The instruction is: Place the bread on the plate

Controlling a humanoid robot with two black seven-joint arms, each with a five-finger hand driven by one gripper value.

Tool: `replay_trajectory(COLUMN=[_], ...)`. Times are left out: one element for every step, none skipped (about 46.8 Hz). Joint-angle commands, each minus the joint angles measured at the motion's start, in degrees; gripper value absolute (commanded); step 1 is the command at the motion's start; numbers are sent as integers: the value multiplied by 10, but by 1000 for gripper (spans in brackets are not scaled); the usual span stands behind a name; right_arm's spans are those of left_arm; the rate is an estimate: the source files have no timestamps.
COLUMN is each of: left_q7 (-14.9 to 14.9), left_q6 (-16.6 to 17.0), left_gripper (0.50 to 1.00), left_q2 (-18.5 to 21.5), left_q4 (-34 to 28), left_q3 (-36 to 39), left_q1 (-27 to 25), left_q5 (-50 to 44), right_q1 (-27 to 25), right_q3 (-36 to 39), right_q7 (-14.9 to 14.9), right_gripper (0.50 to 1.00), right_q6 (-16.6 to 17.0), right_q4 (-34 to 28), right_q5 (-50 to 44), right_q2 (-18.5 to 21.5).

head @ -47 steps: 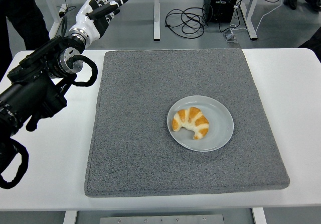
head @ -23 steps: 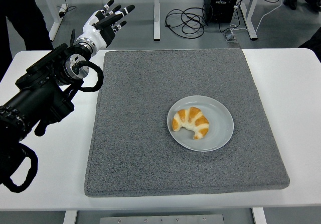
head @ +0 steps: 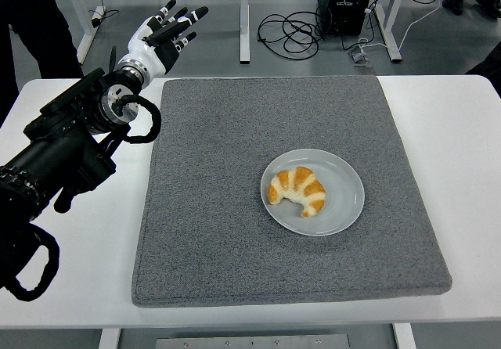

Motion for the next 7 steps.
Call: replay_trajectory(left_q7=[0,0,0,0,0,0,0], left_q6=[0,0,0,0,0,0,0], left_gripper=[980,980,980,980,980,980,980], left_q2=[0,0,0,0,0,0,0], left_q4=[-1,-1,-1,-1,0,0,0], left_q3=[0,0,0,0,0,0,0], left_q1=[0,0,0,0,0,0,0], left_q5=[0,0,0,0,0,0,0], right_q1=[-9,-11,-12,-12,-12,-12,-11], right_q3=[0,1,1,1,1,1,1], right_q7=[0,0,0,0,0,0,0], right_gripper=[1000,1000,1000,1000,1000,1000,1000], right_q6=[-2,-3,-3,-3,-2,-3,-4], right_q4=[-1,-2,-2,-2,-2,-2,-2], right_q5=[0,0,0,0,0,0,0], right_q2=[0,0,0,0,0,0,0])
